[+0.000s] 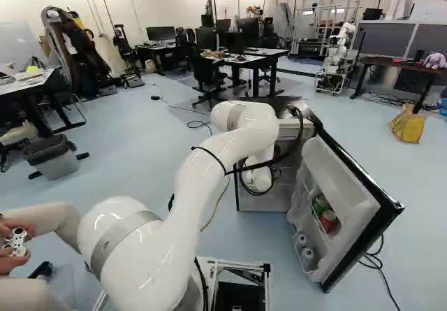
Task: Grab a drink from the fridge
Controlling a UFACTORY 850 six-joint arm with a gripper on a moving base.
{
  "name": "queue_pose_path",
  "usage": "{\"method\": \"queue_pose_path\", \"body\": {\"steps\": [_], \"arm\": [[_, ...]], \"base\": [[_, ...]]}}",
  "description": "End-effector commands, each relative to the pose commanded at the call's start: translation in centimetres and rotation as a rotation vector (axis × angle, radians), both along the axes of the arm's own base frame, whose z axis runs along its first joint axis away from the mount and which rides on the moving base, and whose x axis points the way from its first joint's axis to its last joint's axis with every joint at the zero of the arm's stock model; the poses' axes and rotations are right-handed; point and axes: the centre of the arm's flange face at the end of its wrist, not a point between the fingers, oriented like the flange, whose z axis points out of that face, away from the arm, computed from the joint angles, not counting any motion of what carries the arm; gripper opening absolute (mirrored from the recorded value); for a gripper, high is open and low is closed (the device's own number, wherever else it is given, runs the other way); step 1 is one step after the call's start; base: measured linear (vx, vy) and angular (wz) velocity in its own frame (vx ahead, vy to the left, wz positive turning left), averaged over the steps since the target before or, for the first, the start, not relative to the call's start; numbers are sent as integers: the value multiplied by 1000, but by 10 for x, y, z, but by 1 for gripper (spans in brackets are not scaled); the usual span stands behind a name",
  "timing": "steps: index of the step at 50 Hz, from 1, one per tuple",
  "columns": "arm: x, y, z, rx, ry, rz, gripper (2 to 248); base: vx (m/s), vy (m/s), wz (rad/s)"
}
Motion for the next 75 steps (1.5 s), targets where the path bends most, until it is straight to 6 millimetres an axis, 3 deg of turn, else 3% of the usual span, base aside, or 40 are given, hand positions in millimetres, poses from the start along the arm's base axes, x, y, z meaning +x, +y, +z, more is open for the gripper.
{"method": "queue_pose_path", "body": {"steps": [29,75], "arm": [[-17,1,14,12,23,-11,86],[-100,9,39,78,137,-68,86]], "base": [[0,0,0],[0,0,0]]}}
